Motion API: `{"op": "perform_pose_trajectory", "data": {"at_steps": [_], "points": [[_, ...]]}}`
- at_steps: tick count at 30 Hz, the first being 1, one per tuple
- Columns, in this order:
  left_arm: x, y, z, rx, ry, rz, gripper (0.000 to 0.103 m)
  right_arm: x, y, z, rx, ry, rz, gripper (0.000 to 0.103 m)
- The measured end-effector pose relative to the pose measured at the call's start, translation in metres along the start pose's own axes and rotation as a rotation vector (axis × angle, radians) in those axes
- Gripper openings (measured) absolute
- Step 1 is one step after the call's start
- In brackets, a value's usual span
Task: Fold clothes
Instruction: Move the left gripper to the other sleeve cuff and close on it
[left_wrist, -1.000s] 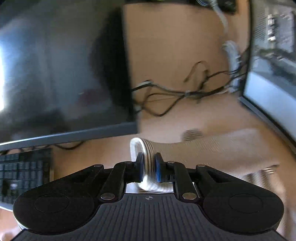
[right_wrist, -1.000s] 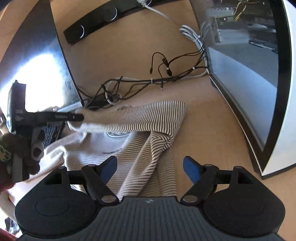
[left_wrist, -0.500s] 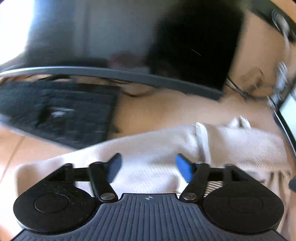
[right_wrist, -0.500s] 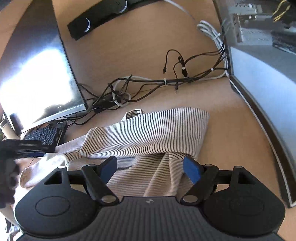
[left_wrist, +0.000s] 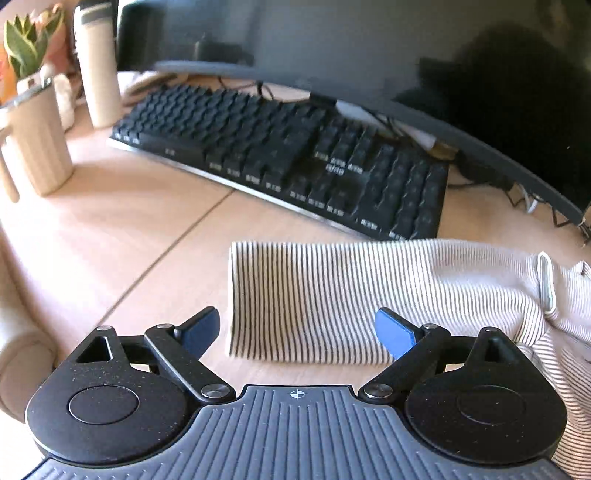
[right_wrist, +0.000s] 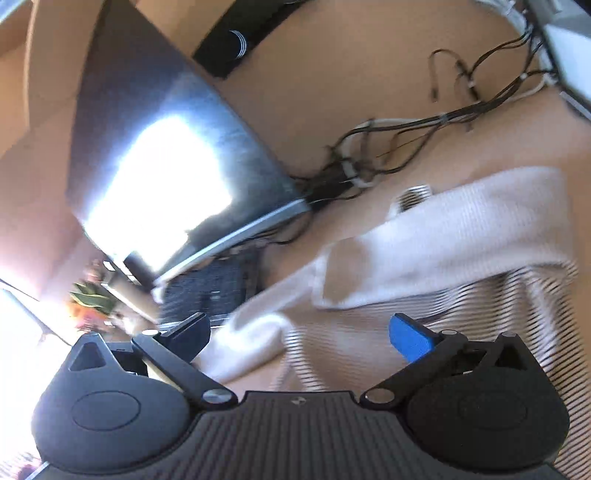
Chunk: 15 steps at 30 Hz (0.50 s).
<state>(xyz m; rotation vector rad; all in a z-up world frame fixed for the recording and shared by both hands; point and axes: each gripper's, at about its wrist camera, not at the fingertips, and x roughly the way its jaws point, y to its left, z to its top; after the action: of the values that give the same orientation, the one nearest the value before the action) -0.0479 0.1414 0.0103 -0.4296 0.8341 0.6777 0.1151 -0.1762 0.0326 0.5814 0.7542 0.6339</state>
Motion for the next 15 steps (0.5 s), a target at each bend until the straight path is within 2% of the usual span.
{"op": "perform_pose_trajectory", "data": {"at_steps": [5,8,11,13,15], "points": [[0.012,0.003,-0.001,0.013,0.007,-0.032,0.095,-0.008,0.032,-0.018,-0.022,-0.022,0.011,0.103],[0.022,0.009,-0.004,0.007,0.013,-0.050,0.094,-0.019,0.042,-0.032,-0.012,-0.047,-0.030,0.103],[0.026,0.008,-0.008,0.058,-0.019,-0.041,0.091,-0.029,0.045,-0.046,0.023,-0.069,-0.091,0.103],[0.025,0.008,-0.010,0.083,-0.052,-0.037,0.082,-0.034,0.044,-0.057,0.058,-0.073,-0.137,0.103],[0.025,0.010,-0.011,0.099,-0.085,-0.016,0.056,-0.039,0.044,-0.066,0.083,-0.065,-0.170,0.103]]}}
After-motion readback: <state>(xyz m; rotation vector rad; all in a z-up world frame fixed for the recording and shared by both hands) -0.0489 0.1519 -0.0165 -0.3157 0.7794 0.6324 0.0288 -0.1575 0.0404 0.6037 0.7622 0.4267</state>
